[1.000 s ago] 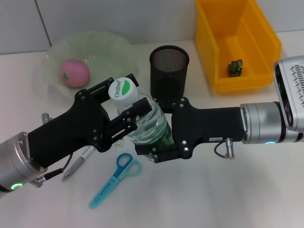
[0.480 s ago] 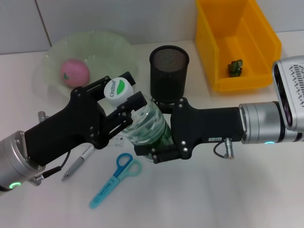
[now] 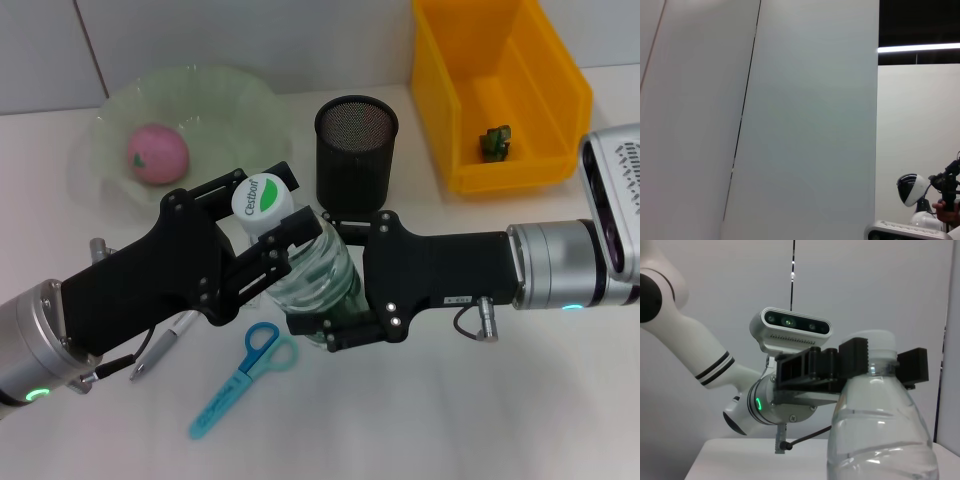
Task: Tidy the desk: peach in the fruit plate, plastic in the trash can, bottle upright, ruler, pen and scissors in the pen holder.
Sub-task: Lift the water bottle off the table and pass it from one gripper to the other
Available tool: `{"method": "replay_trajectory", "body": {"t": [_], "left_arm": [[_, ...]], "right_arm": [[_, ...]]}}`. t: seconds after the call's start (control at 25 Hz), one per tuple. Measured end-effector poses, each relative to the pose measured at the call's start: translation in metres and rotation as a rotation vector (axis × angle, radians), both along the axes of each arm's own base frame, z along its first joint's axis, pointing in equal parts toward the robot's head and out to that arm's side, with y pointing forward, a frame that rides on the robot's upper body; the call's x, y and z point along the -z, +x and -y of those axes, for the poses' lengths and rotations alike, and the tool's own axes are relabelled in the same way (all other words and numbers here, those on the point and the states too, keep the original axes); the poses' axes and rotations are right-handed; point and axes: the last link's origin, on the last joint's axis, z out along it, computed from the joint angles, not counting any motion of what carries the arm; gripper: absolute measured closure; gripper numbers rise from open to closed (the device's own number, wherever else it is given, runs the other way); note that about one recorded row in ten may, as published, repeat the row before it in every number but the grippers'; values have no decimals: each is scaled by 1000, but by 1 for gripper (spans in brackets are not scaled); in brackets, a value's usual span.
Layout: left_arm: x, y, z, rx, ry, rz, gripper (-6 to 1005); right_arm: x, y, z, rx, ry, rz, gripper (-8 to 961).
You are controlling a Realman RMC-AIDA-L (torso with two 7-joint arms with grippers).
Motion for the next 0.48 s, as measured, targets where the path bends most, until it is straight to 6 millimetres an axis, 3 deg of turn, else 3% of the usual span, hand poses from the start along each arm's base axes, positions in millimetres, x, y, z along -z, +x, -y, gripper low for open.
{"method": "replay_trajectory", "body": {"t": [0.48], "left_arm": [[-1,-1,1,3,2,0,555]], "right_arm": [[-1,2,2,11,-9,-4,119]]}}
